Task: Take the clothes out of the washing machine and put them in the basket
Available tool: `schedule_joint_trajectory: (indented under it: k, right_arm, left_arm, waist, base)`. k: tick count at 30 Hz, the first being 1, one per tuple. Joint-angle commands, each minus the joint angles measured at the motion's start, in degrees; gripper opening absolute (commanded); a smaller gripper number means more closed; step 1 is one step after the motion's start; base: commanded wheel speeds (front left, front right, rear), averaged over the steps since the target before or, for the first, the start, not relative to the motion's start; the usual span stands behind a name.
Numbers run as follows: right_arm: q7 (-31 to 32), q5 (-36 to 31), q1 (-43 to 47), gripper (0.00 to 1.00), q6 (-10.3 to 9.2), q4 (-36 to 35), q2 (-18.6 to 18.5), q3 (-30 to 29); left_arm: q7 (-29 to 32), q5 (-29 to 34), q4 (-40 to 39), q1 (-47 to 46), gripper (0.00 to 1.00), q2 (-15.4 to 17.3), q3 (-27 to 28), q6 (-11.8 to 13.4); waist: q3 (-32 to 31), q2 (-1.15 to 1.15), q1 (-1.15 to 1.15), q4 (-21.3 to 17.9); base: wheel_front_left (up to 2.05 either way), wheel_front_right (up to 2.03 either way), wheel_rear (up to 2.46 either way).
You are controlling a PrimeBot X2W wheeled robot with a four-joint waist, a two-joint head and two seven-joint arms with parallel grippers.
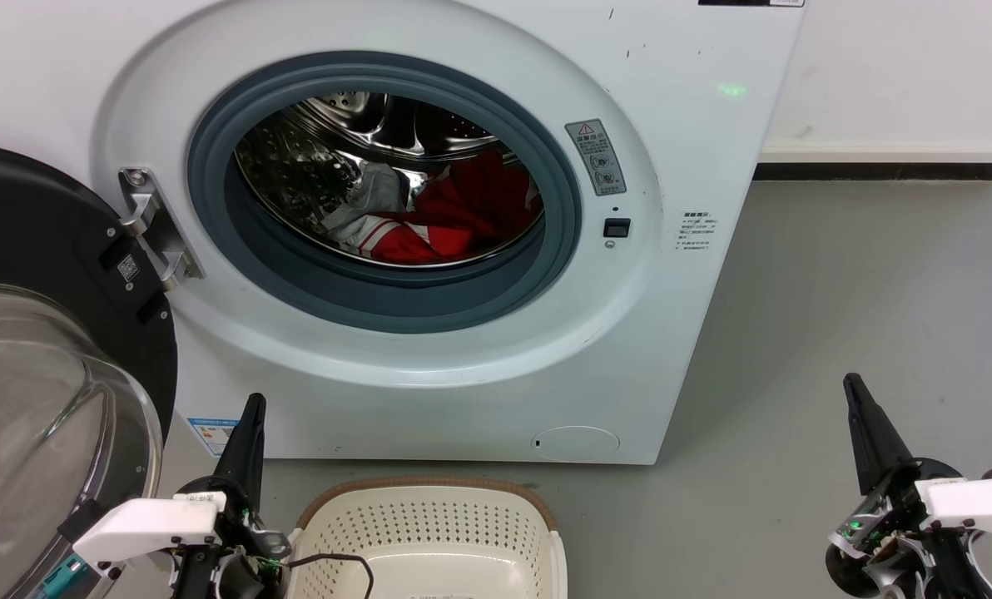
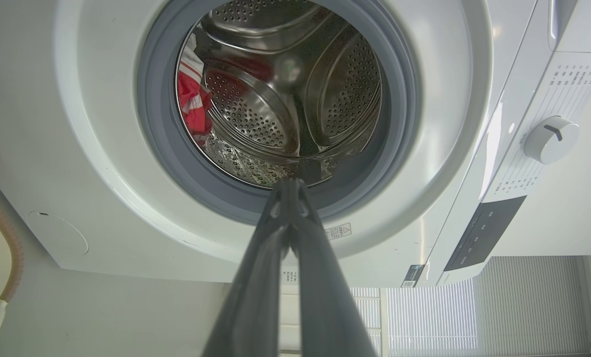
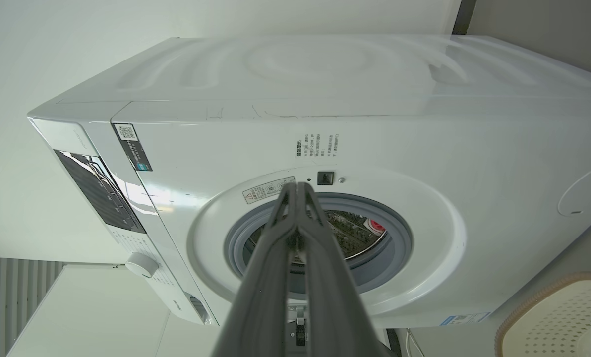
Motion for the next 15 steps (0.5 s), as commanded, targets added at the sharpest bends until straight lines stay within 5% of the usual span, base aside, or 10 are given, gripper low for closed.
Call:
schedule_joint_trajectory:
  k: [1, 15]
  right_arm:
    - [-0.1, -0.3, -0.7, 0.0, 0.0, 0.1, 0.2, 0.0]
    - [-0.1, -0.3, -0.7, 0.0, 0.0, 0.1, 0.2, 0.0]
  left_arm:
    - [0.1, -0.1, -0.2, -0.3, 0.0, 0.0, 0.1, -0.2]
    - [0.1, -0.1, -0.2, -0.3, 0.0, 0.0, 0.1, -0.2]
  waist:
    - [0.0, 0.0, 0.0, 0.0]
    - [0.0, 0.0, 0.0, 0.0]
  base:
    - [0.0, 0.0, 0.0]
    - [0.0, 0.0, 0.0]
